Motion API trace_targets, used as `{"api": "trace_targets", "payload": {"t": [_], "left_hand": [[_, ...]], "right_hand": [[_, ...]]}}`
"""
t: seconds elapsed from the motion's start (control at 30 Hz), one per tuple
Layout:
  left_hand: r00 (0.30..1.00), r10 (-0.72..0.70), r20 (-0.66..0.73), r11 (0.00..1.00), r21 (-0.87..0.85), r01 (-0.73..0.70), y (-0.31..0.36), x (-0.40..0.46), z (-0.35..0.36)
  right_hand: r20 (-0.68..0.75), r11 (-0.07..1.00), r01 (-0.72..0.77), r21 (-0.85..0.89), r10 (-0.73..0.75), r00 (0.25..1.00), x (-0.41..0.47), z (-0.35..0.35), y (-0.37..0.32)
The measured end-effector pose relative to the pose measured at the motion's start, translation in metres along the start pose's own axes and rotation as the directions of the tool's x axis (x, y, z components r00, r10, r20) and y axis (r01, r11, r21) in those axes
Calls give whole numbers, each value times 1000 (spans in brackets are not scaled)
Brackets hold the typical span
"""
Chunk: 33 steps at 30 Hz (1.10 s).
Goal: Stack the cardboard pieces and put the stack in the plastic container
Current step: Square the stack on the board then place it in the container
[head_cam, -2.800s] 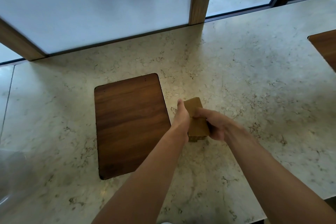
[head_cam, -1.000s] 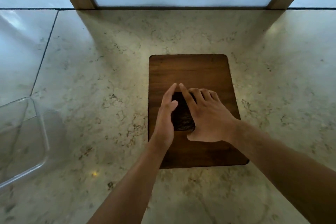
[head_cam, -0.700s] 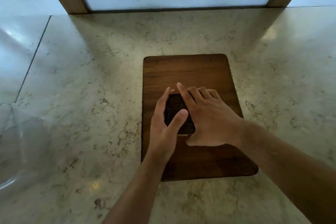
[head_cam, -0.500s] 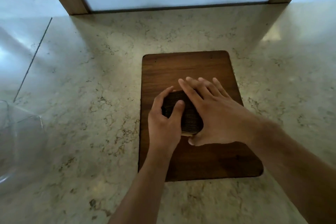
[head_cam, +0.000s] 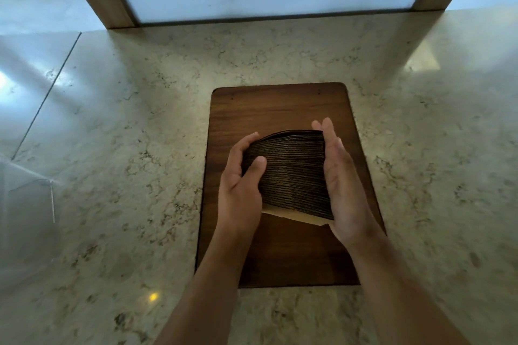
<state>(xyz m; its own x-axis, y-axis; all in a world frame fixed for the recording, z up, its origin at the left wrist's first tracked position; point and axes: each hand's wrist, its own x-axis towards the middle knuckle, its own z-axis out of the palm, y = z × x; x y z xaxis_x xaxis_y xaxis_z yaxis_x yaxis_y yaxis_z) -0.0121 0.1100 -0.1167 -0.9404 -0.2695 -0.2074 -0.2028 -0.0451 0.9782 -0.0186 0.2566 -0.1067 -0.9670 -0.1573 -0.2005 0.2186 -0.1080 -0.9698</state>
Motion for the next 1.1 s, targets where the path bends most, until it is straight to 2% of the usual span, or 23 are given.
{"api": "trace_targets", "payload": {"t": [0.23,0.3,0.33,0.37,0.4,0.47,0.57,0.63,0.8,0.93,1.1], "left_hand": [[997,16,-71,999,32,-14,-2,3,10],[996,40,-79,998,44,-36,0,4,11],[995,47,-83,998,44,-44,1,5,10],[995,53,-84,998,48,-49,1,5,10],[995,56,-84,997,58,-52,2,6,10],[995,58,-78,996,67,-52,2,6,9],[996,44,-79,998,55,-39,2,6,9],[995,55,-84,996,75,-48,2,6,10],[996,49,-73,998,49,-46,2,5,10],[1000,-7,9,995,-101,8,0,2,4],[999,13,53,999,-50,-10,-1,2,2]], "right_hand": [[111,999,-45,11,44,993,7,-9,0],[146,993,-63,-103,78,986,10,-15,-5],[161,963,-24,-270,70,985,13,-20,-10],[177,874,50,-483,41,983,17,-25,-16],[205,734,138,-665,2,979,20,-29,-22],[327,432,298,-851,-8,945,24,-28,-37],[450,42,449,-892,162,878,26,-15,-52],[467,-72,489,-869,207,860,27,-7,-52],[477,-102,488,-867,112,872,35,1,-52],[483,-81,492,-867,113,868,38,1,-55],[495,-176,513,-840,138,858,39,10,-54]]}}
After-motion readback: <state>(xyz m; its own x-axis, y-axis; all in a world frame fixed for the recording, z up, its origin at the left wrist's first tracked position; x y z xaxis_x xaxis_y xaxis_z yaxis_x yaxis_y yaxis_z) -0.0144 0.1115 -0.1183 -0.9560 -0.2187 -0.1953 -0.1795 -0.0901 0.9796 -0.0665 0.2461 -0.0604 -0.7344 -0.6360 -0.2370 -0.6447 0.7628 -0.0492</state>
